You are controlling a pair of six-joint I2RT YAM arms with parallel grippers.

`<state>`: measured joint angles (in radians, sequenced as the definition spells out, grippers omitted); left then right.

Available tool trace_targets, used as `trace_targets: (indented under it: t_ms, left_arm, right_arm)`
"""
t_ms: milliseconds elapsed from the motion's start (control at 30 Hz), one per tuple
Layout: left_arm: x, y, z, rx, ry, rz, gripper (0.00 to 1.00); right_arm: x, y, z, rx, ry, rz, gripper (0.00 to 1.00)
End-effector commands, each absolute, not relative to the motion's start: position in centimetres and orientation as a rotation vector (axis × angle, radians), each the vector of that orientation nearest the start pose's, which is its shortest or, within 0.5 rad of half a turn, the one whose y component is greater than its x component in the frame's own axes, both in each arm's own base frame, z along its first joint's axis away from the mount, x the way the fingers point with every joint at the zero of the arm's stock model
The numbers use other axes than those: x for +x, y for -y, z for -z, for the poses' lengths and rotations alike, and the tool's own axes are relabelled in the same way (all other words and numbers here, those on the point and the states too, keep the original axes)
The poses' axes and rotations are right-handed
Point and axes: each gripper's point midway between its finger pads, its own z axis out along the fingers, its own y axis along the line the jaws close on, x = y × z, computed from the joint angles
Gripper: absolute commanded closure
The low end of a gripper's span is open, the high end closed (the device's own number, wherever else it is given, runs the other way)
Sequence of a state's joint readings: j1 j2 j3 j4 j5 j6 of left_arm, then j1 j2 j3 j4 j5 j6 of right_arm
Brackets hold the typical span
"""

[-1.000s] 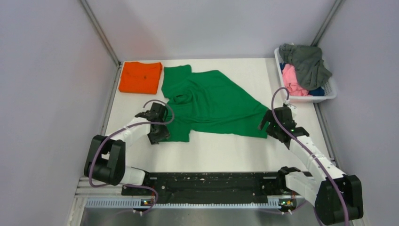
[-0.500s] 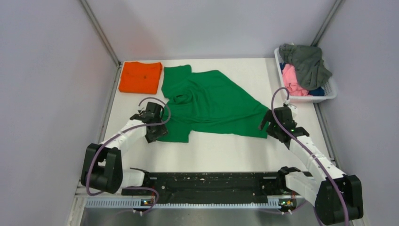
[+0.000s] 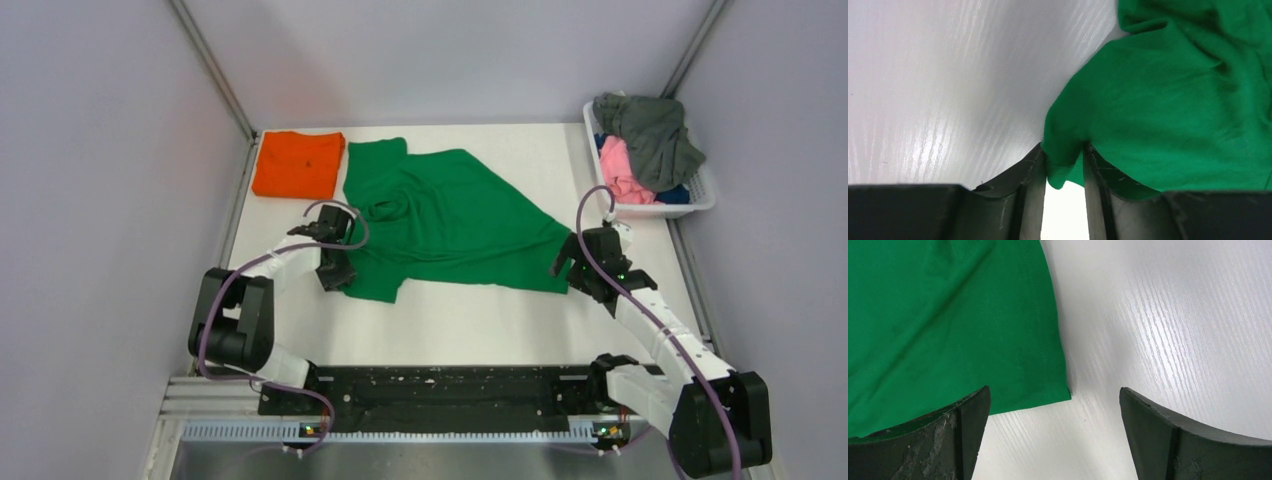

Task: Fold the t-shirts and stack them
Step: Flatten out the tshirt

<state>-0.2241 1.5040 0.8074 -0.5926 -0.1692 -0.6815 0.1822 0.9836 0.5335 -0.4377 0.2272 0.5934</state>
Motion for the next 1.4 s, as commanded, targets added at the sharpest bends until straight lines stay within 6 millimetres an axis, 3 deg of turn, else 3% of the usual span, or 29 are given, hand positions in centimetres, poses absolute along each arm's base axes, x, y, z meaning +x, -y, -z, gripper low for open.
trace_targets:
  t_ms: [0,133,367,533,800,1100,1367]
  left_arm:
    - [26.3,6.3,0.8,-0.679,-2.771,-0.007,0.69]
    - [26.8,6.4,0.8,-0.664,-2.772,-0.004,1.00]
    - [27.5,8.2,0.0,-0.599,-2.729,0.176,1.00]
    - [26.6,8.5,-0.8,-0.604,-2.695,0.235,1.00]
    - [24.5,9.4,-1.5,-0.574,-2.668,0.357,1.00]
    - [24.3,9.4,-2.1,-0.560,-2.626,0.385,1.00]
    - [24.4,9.5,-2.1,-0.557,-2.612,0.400,1.00]
  right_arm:
    - [26.2,-2.7,-8.4,0.576,-2.302,-0.069,0.02]
    - [26.2,-2.8,-8.4,0.563,-2.305,-0.074,0.02]
    - [23.8,-2.1,-7.7,0.650,-2.377,-0.017,0.07]
    - [22.4,-3.7,-5.6,0.651,-2.454,-0.120,0.14]
    - [24.5,-4.7,-5.6,0.674,-2.418,-0.153,0.24]
    - [25.6,-5.9,-3.8,0.665,-2.465,-0.070,0.44]
    - [25.5,-4.9,-2.9,0.706,-2.462,0.027,0.46]
